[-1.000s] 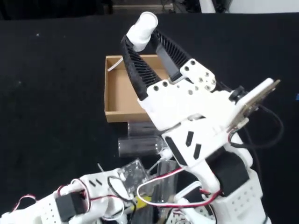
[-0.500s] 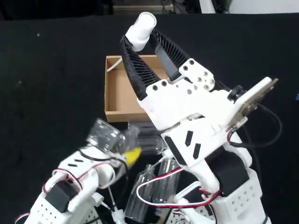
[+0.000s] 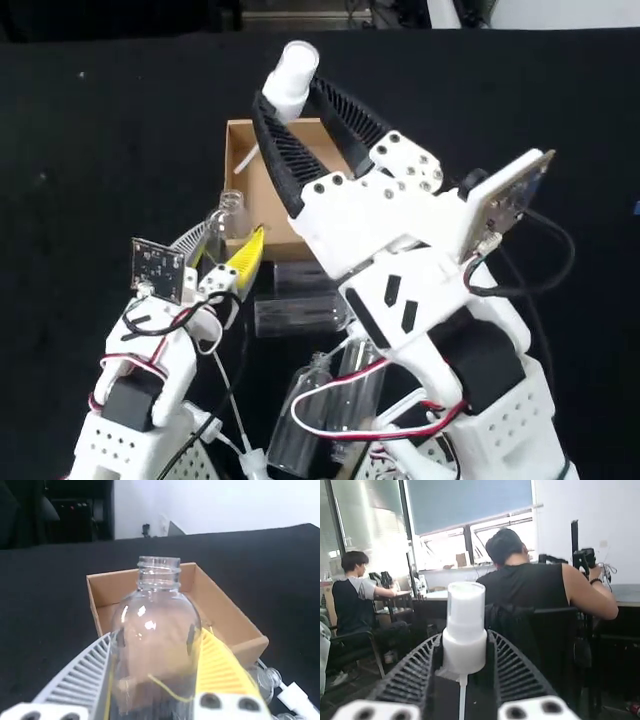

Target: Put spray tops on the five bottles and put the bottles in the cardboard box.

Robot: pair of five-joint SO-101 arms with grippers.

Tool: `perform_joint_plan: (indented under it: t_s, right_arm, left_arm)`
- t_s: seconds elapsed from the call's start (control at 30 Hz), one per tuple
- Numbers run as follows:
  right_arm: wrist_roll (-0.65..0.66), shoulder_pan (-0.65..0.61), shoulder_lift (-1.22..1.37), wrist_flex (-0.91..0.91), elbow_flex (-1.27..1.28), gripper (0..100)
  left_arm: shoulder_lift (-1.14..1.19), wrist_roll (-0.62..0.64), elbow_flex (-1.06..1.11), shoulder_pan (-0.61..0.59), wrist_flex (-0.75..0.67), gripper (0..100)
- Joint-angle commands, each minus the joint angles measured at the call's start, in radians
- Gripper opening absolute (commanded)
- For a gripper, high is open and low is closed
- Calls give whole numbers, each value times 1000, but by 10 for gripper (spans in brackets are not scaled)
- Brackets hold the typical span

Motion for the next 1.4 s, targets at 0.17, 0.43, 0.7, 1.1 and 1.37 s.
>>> perform_joint_plan:
  t_s: [0.17,0.43,0.7,1.1,1.37]
  right_arm:
    - [-6,-11,82,8,-68,15]
    - [-6,-9,168,8,-108,15]
    - [-6,-9,166,-28,-105,15]
    - [-6,-8,166,-28,-110,15]
    - [-12,-9,58,-11,-111,15]
  left_arm:
    - [-8,6,88,-84,-267,30]
    - [-6,6,111,-139,-382,30]
    - [-6,-2,111,-147,-391,30]
    - [-6,5,111,-137,-568,30]
    - [-6,5,111,-137,-568,30]
